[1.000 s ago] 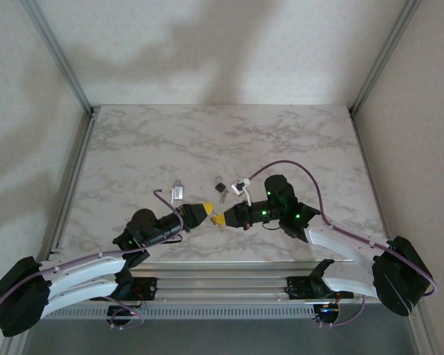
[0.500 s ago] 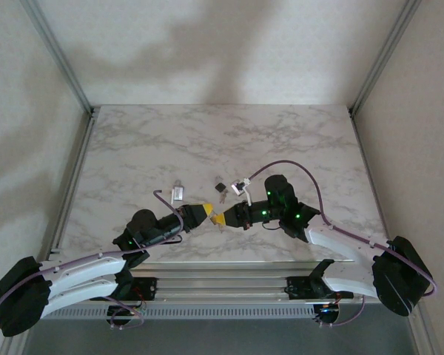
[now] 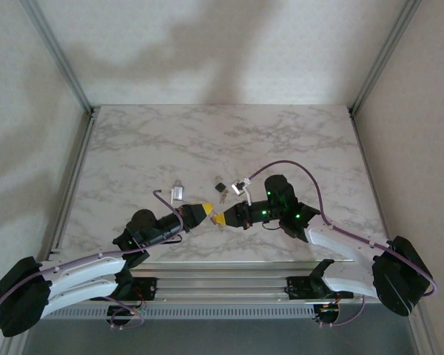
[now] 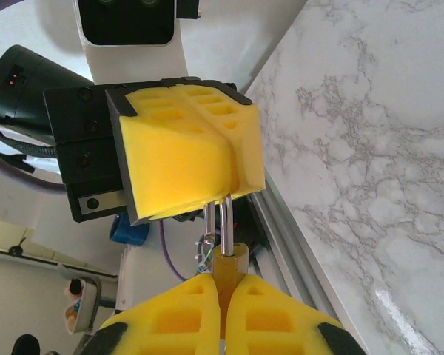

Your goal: Lock with the key

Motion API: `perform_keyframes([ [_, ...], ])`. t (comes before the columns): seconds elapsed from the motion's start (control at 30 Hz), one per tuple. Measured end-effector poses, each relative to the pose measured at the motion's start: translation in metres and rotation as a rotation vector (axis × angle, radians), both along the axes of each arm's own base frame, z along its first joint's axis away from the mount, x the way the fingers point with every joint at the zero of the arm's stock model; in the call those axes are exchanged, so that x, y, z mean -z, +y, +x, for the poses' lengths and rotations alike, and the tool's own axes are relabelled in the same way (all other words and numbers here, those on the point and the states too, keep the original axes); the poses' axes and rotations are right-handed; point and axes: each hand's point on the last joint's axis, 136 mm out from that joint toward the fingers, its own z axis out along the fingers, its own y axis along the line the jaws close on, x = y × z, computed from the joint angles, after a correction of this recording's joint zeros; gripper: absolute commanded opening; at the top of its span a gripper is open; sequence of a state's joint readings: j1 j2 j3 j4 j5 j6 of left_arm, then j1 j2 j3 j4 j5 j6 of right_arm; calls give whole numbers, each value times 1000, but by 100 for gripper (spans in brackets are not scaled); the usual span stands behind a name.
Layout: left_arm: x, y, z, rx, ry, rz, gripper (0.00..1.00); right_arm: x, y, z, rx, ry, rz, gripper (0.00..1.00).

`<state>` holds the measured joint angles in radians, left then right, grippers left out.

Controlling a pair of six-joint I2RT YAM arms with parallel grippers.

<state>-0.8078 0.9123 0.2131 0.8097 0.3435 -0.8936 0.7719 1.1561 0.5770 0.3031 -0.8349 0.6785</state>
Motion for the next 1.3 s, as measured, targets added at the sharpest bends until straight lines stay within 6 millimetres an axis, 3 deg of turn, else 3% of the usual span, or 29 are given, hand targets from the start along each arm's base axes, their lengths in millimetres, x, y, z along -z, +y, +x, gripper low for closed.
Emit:
perform_keyframes([
  [1.03, -23, 8, -8, 1, -105, -105, 0, -29, 5, -6, -55, 121, 100, 0],
  [1.3, -20, 8, -7, 0, -107, -112, 0, -26, 7, -5, -56, 136, 94, 0],
])
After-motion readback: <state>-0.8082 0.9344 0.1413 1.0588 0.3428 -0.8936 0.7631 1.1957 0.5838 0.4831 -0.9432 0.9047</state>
